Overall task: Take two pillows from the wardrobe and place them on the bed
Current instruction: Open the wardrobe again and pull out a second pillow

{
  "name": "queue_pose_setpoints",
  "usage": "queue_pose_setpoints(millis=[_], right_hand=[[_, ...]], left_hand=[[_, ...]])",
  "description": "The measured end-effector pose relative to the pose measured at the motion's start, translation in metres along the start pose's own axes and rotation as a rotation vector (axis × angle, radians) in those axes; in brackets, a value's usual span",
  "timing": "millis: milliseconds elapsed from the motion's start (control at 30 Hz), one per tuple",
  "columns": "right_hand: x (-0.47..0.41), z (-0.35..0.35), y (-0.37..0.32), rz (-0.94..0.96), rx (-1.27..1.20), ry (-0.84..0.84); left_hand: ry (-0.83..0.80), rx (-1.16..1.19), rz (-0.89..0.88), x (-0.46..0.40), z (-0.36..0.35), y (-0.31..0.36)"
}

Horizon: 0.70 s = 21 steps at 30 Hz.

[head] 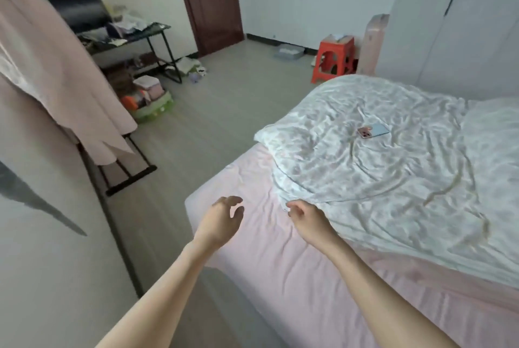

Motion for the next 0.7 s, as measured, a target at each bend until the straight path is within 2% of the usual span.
queue_pose_setpoints(millis=[200, 467, 600, 700], right_hand=[[-0.112, -0.108, -0.120, 0.066, 0.064, -0.125], [-0.301, -0.235, -0.259, 0.238, 0.116, -0.177], [-0.405, -0.291, -0.334, 0.275, 0.121, -0.196], [-0.472, -0.333, -0.390, 0.291, 0.107, -0.216]], left_hand=[[0.138, -0.005, 0.114, -0.083, 0.111, -0.125], [0.239, 0.044, 0.171, -0.235, 0.211, -0.246], [0.242, 0.004, 0.191, -0.324, 0.285, -0.303], [0.304, 0.035, 0.238, -0.375, 0.337, -0.344]])
Point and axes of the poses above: each hand's wrist, its own x-axis away from the middle knuckle, its own z-axis out of the back of the hand, y = z × x, the point moved 4 cm from there along -x, towards the middle knuckle, and after that the axes turned 2 degrees about -z, right-handed, at the moved point
